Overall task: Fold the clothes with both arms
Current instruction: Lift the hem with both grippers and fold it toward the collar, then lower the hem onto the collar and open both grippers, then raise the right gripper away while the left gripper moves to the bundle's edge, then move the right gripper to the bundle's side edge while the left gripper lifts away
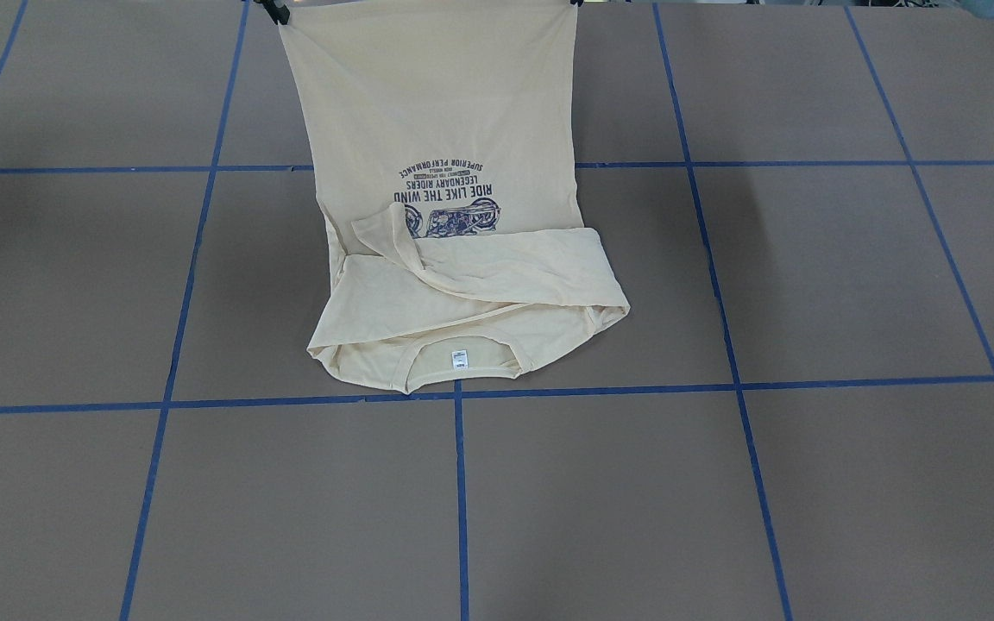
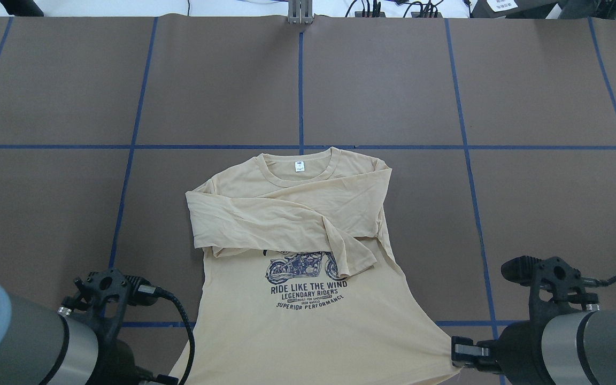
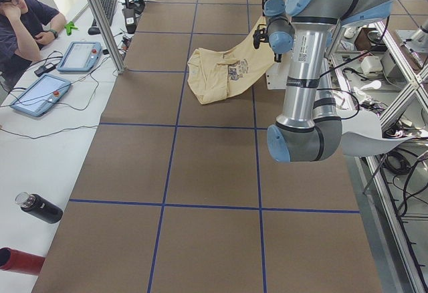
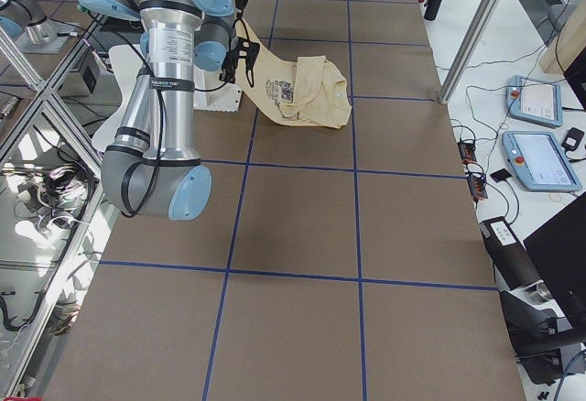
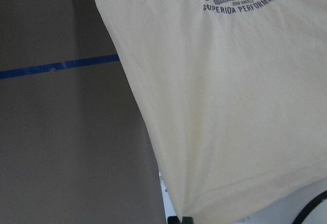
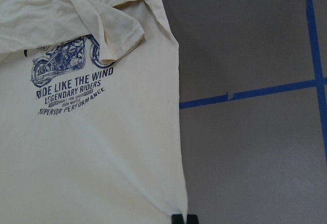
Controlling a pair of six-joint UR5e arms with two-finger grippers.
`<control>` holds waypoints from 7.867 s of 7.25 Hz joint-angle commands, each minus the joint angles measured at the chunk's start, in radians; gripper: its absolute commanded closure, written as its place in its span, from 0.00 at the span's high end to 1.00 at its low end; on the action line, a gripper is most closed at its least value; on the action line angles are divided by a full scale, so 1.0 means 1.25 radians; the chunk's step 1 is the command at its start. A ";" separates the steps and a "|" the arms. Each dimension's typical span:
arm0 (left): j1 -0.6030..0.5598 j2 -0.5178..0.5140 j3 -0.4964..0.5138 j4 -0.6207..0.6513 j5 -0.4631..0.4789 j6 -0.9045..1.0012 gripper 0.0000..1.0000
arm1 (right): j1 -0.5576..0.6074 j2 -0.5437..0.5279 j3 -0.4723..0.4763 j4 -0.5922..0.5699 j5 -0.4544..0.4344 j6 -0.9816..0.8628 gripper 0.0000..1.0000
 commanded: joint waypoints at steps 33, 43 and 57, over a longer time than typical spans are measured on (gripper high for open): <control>-0.090 -0.022 0.456 -0.418 0.171 0.095 0.00 | 0.464 0.402 -0.739 0.250 0.139 -0.290 1.00; -0.512 -0.483 1.192 -0.501 0.264 0.599 0.00 | 0.455 0.412 -0.745 0.250 0.132 -0.289 1.00; -0.552 -0.248 0.892 -0.590 0.088 0.652 1.00 | 0.196 0.721 -1.038 0.241 -0.131 -0.037 0.45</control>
